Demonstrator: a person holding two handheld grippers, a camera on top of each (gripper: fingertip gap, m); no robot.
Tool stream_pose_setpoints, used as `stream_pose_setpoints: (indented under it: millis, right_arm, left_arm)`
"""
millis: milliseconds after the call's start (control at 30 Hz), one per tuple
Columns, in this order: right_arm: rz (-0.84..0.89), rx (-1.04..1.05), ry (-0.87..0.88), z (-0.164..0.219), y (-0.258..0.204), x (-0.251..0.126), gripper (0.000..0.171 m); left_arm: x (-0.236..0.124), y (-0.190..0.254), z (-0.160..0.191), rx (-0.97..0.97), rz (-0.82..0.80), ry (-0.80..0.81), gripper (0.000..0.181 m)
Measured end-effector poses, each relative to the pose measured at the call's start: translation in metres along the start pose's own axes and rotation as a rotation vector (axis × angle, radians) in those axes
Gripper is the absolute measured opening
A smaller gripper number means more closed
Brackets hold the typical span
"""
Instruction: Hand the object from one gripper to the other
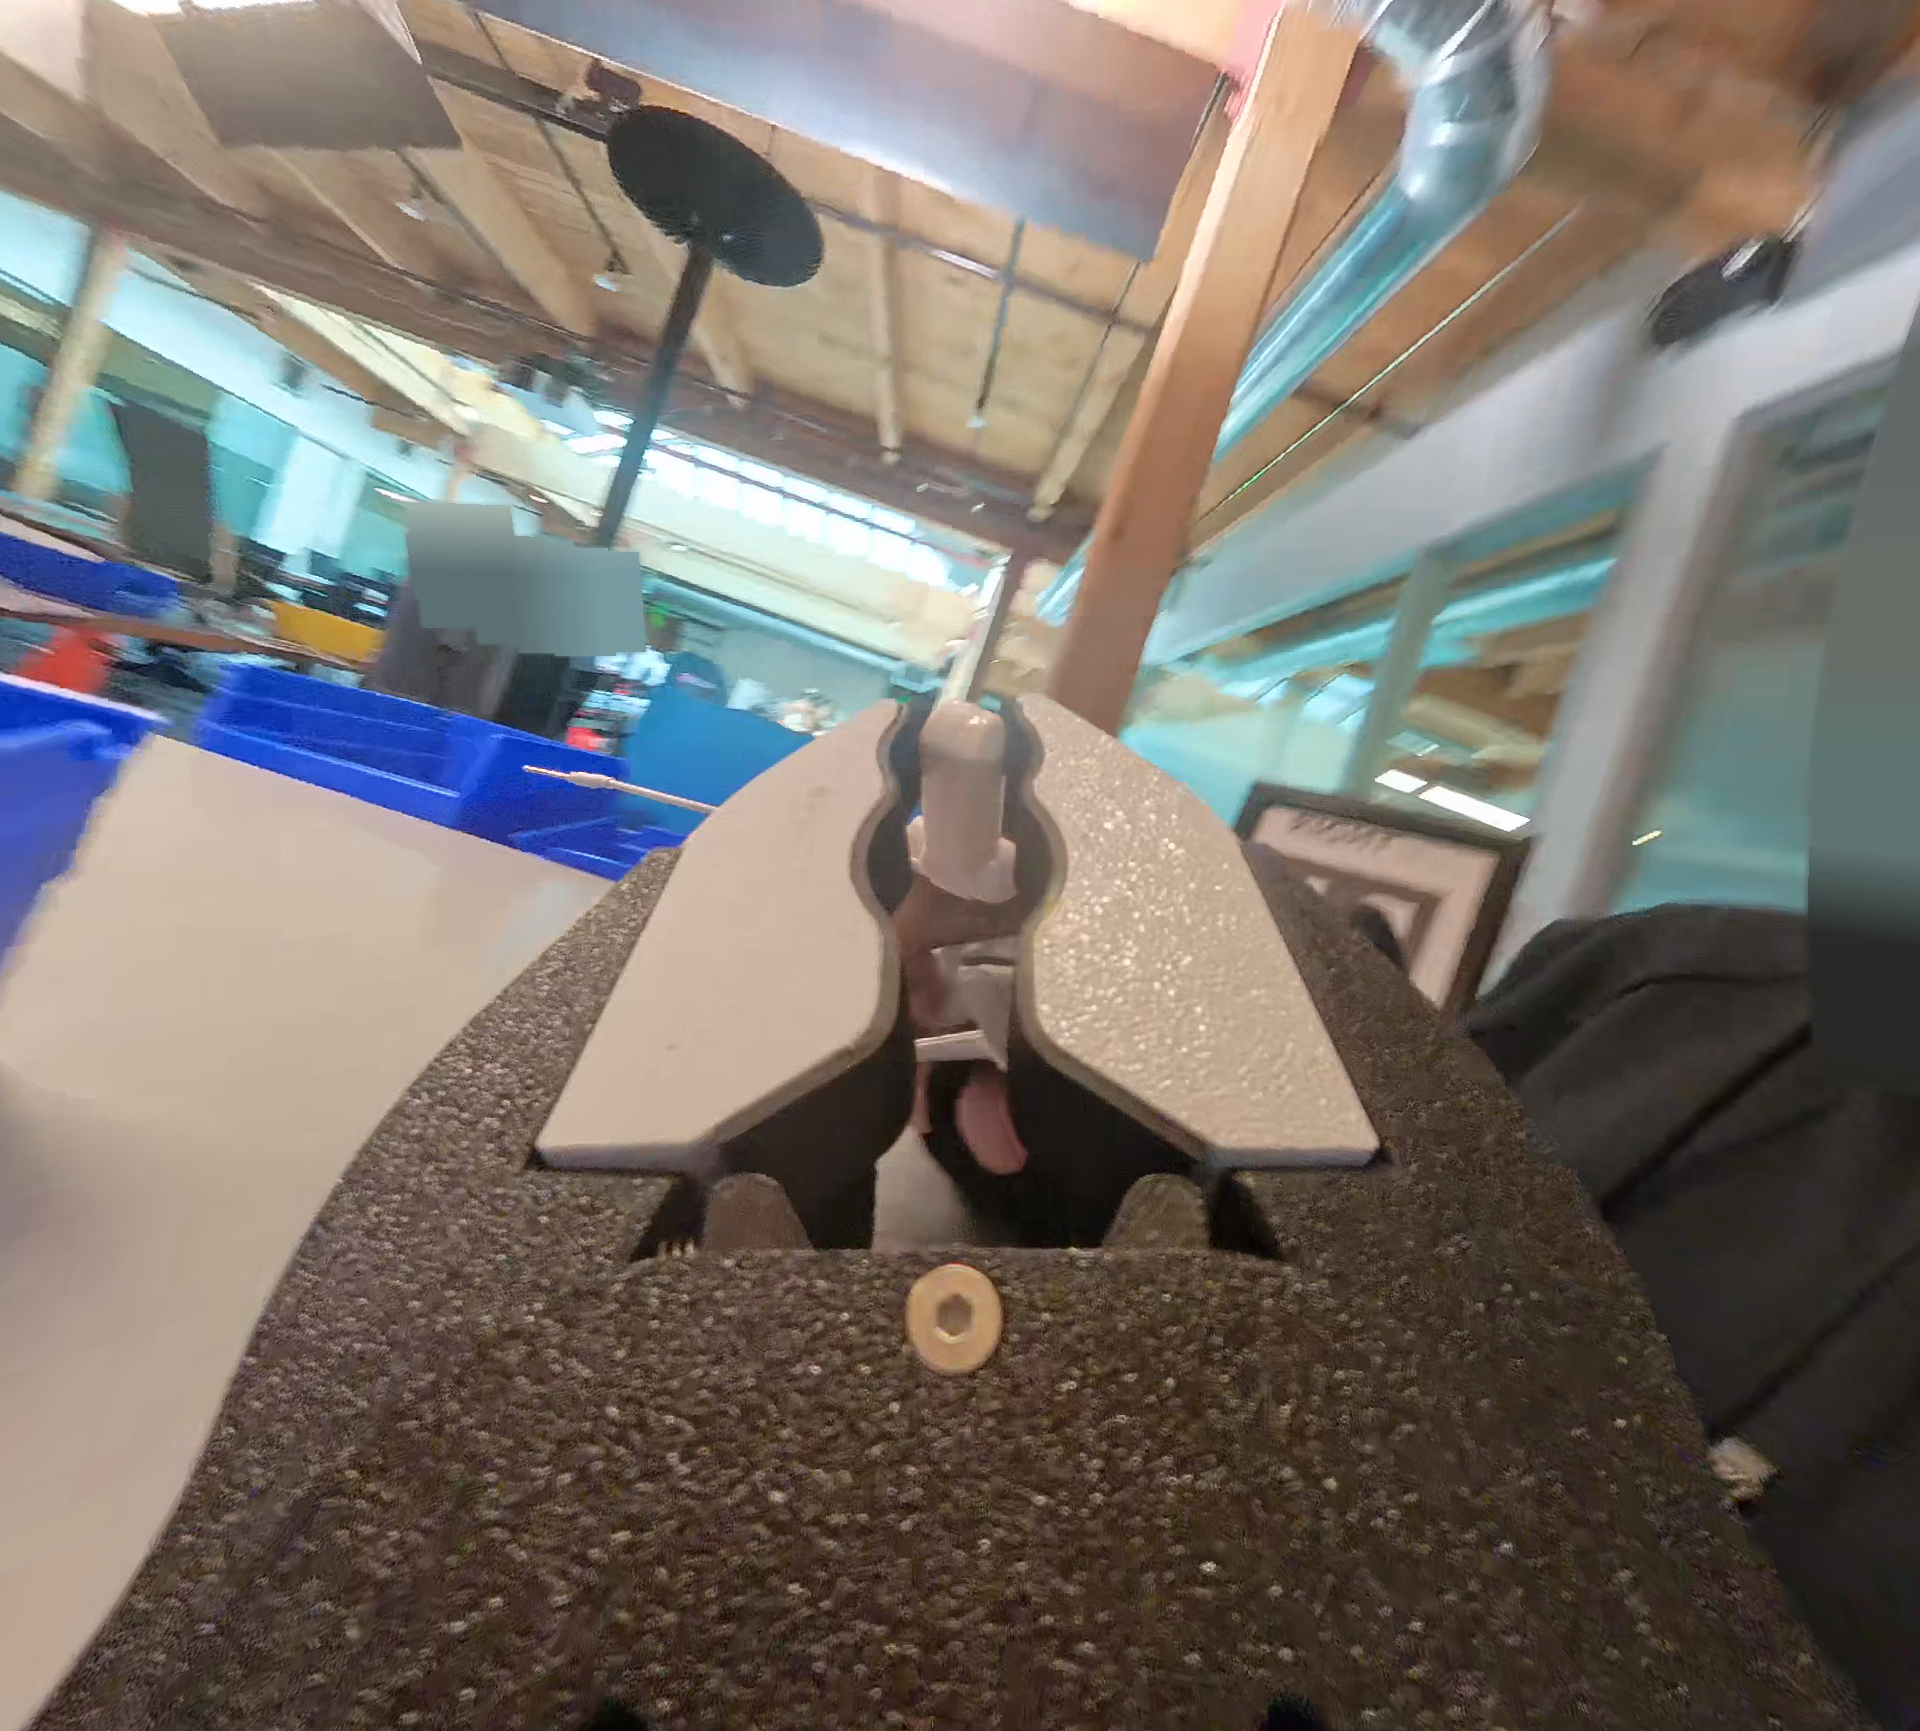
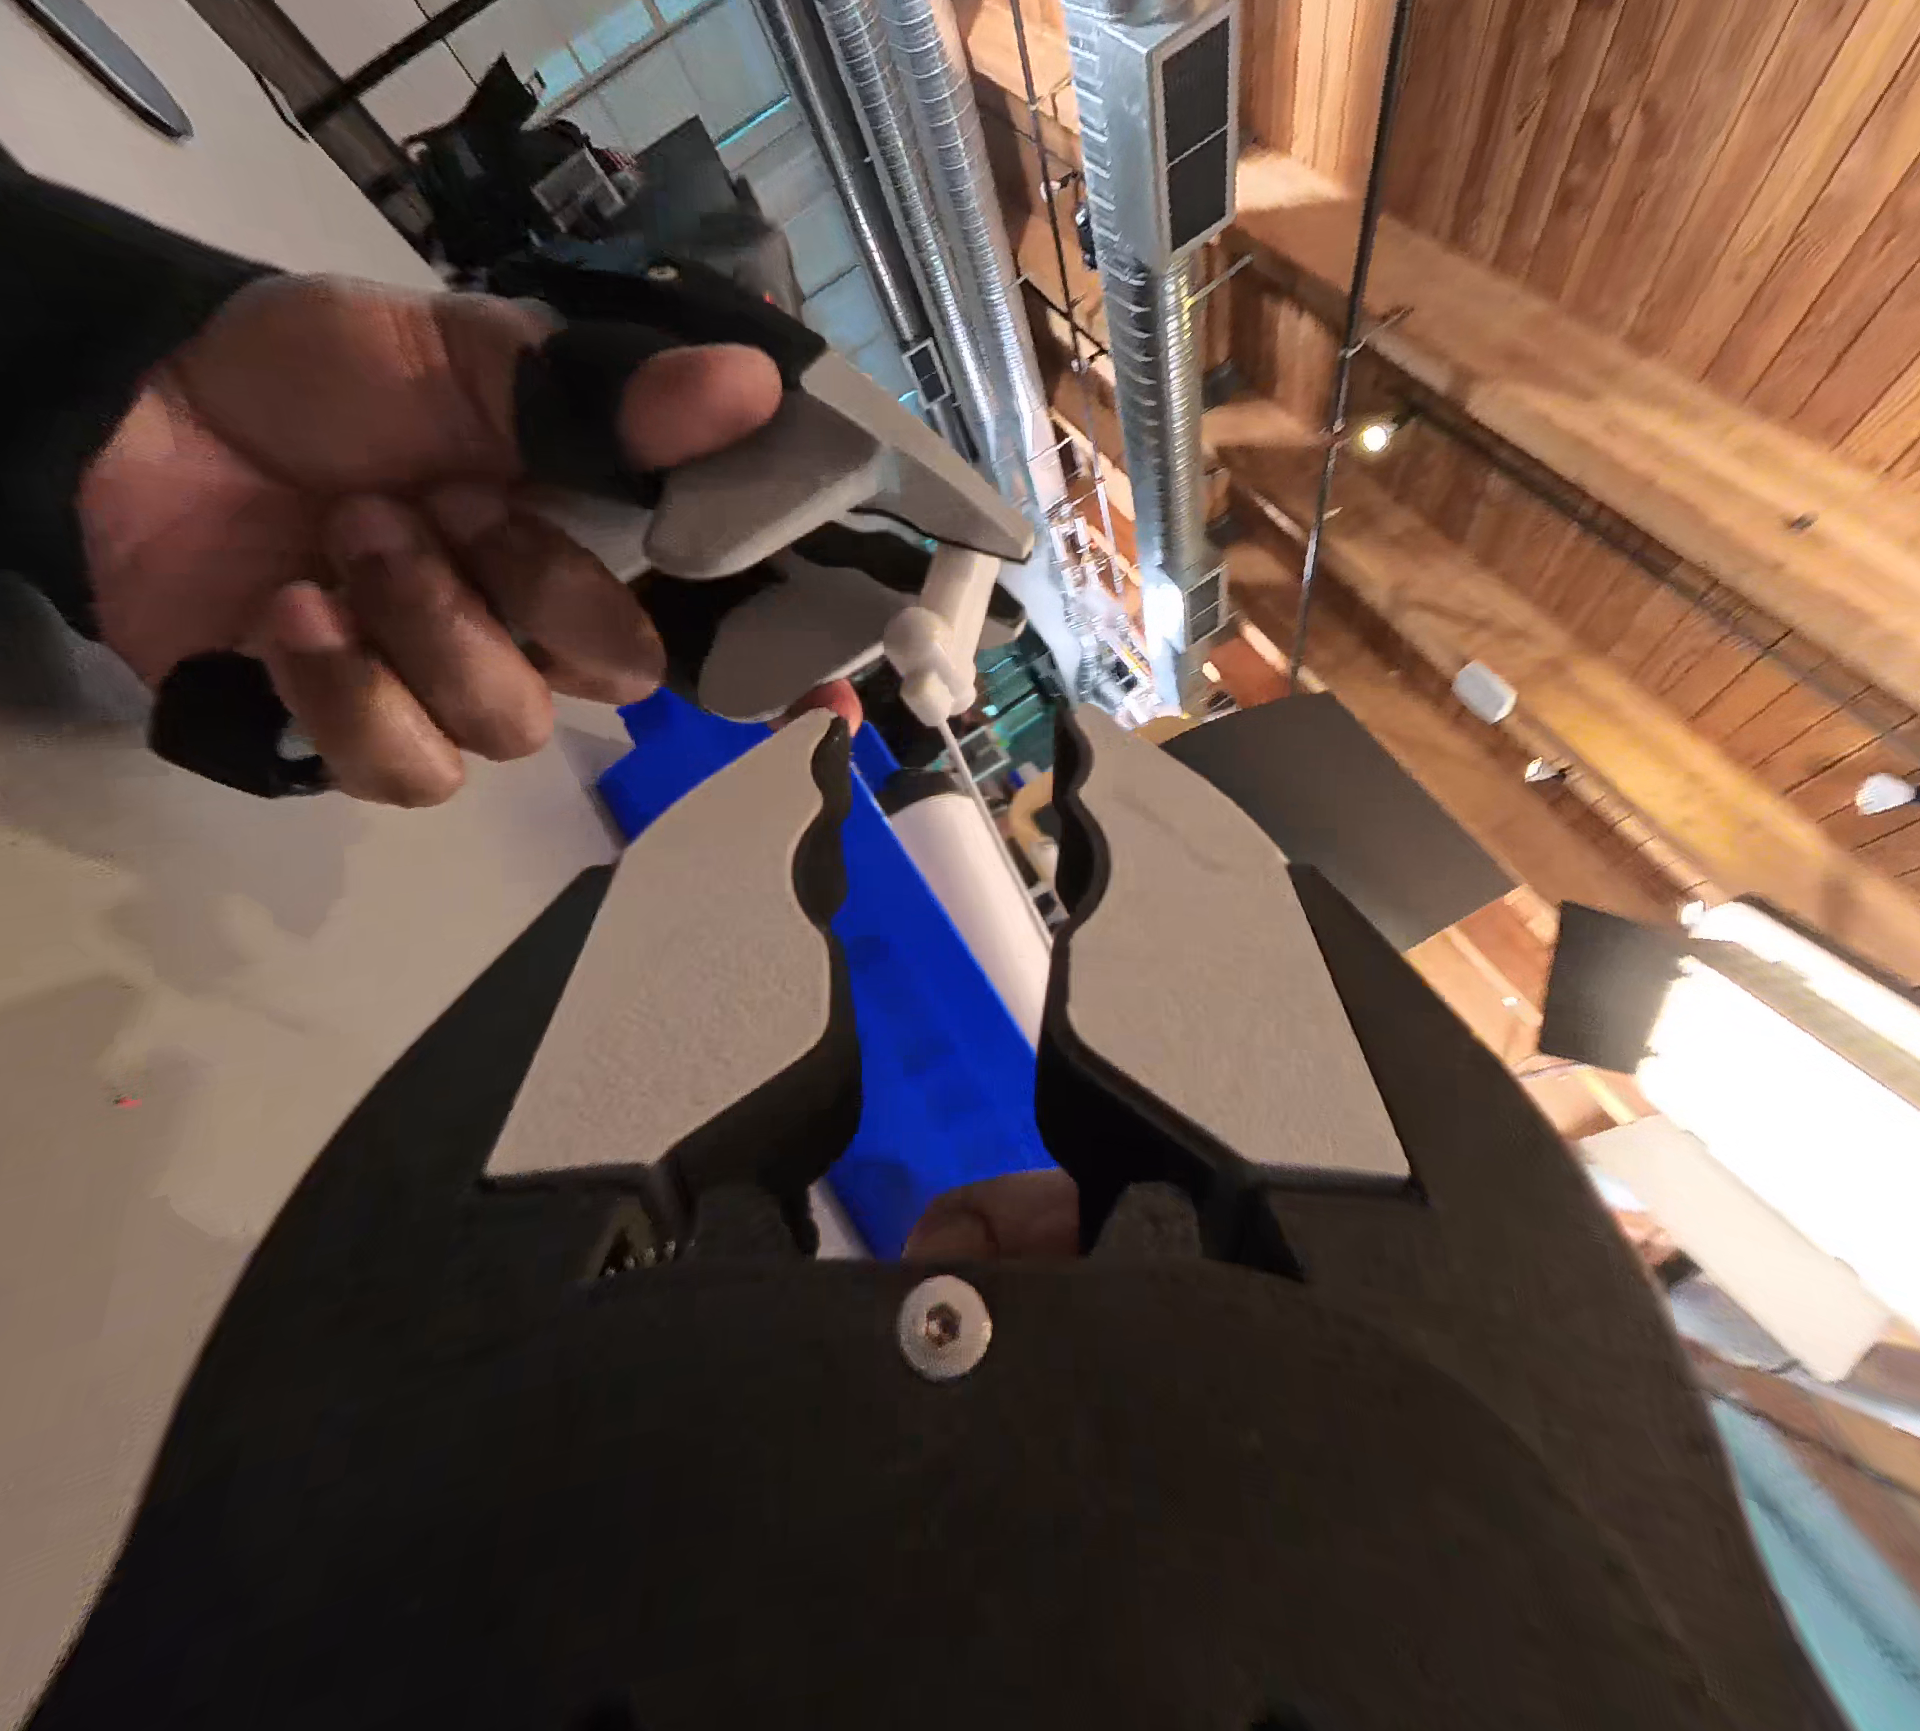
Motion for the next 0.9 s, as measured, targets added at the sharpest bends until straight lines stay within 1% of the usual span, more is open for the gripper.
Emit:
stream_pose_setpoints:
  millis: [100,200,267,300,400,467,533,600,667,767,833,900]
  right_arm:
    - [0.043,-0.112,0.008,-0.002,-0.003,0.001,0.037]
    - [0.08,-0.204,0.008,-0.004,-0.008,0.002,0.037]
    - [0.109,-0.248,0.005,-0.005,-0.009,0.004,0.029]
    - [0.12,-0.256,0.004,-0.005,-0.01,0.004,0.018]
    - [0.143,-0.238,-0.018,-0.005,-0.007,0.005,0.014]
    - [0.129,-0.145,-0.024,-0.004,-0.003,0.005,0.012]
    - [0.085,0.001,-0.022,-0.003,0.002,0.003,0.013]
    - [0.008,0.159,-0.031,0.001,0.006,0.001,0.012]
    - [-0.072,0.29,-0.042,0.004,0.009,0.0,0.012]
    - [-0.207,0.45,-0.035,0.002,0.006,-0.004,0.013]
    - [-0.286,0.534,-0.036,0.0,0.003,-0.005,0.013]
    - [-0.347,0.59,-0.045,-0.001,0.0,-0.006,0.013]
  left_arm:
    - [0.001,-0.003,0.005,-0.159,0.039,0.038,0.016]
    - [0.008,0.003,0.01,-0.207,0.077,0.052,0.016]
    - [0.013,0.007,0.018,-0.217,0.09,0.025,0.016]
    - [0.015,0.009,0.021,-0.22,0.094,0.008,0.016]
    - [0.014,0.007,0.02,-0.207,0.079,0.0,0.016]
    - [0.013,0.007,0.019,-0.127,0.053,-0.031,0.017]
    - [0.011,0.006,0.015,0.004,0.012,-0.063,0.026]
    - [0.007,0.006,0.01,0.133,-0.017,-0.102,0.036]
    - [0.003,0.01,0.007,0.277,-0.007,-0.169,0.037]
    - [-0.004,0.016,0.014,0.545,0.013,-0.318,0.036]
    - [-0.008,0.018,0.022,0.707,0.029,-0.406,0.03]
    - [-0.01,0.02,0.026,0.823,0.044,-0.451,0.025]
Point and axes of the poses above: each gripper's, where its closed fingertips meet, x out along the fingers, z out of its underside, y = z × x across the jaws, the point moved 4 cm from there along -x, back along the fingers, and after that the axes turned 15 degrees about x, right-handed, at the moved point
